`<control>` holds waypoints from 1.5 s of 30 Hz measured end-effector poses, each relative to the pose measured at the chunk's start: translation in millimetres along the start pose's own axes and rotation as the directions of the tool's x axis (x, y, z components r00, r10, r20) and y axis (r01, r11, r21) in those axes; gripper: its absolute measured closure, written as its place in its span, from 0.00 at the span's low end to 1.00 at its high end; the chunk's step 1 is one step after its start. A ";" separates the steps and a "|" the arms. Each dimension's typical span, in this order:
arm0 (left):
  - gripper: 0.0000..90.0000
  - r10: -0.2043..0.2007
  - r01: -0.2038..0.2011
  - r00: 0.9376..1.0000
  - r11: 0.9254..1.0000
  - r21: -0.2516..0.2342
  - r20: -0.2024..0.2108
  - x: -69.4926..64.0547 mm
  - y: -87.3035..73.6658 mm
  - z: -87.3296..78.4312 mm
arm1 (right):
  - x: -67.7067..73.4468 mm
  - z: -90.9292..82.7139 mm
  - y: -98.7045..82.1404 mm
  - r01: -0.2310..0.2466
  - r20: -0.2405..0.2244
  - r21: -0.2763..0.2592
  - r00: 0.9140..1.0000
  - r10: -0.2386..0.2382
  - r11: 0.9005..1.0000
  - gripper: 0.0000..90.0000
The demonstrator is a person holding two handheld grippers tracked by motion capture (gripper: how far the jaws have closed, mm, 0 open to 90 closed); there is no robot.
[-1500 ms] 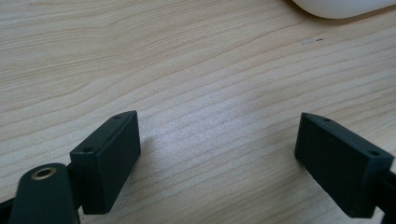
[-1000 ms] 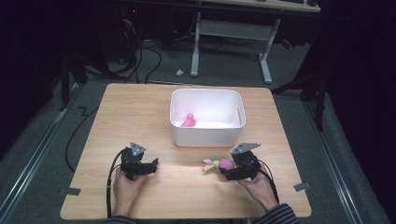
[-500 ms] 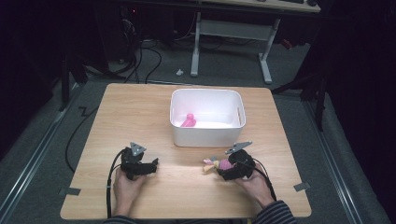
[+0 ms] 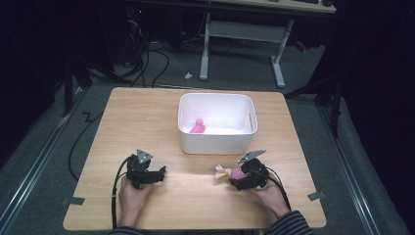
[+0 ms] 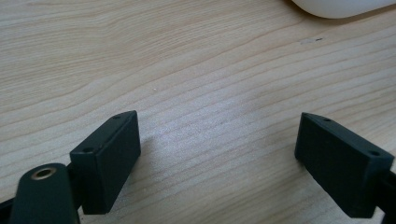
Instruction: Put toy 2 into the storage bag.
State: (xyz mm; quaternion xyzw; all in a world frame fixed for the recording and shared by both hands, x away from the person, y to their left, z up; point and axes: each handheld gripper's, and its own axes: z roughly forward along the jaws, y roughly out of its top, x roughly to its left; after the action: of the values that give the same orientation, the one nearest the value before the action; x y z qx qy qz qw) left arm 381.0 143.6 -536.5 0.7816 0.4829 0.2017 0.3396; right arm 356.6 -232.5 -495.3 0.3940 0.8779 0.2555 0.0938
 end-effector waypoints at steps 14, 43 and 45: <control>0.16 -0.001 0.001 1.000 1.000 0.000 0.000 0.1 0.0 0.0 | -9.3 -31.6 -5.5 -0.058 -0.046 -0.110 0.998 0.054 0.992 0.36; 0.17 -0.004 0.004 1.000 1.000 -0.003 0.002 0.4 -0.1 0.1 | -32.4 -106.4 12.4 -0.075 -0.033 -0.204 0.997 0.070 0.976 0.36; 0.17 -0.004 0.004 1.000 1.000 -0.004 0.002 0.4 -0.1 0.1 | -33.2 -111.0 15.5 -0.078 -0.046 -0.216 0.997 0.069 0.973 0.36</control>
State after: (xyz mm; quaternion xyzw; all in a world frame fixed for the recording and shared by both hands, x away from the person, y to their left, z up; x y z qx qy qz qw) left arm 381.2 144.0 -536.7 0.7802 0.4837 0.2011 0.3419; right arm 348.3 -290.0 -393.8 0.4087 0.8311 0.3607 0.1098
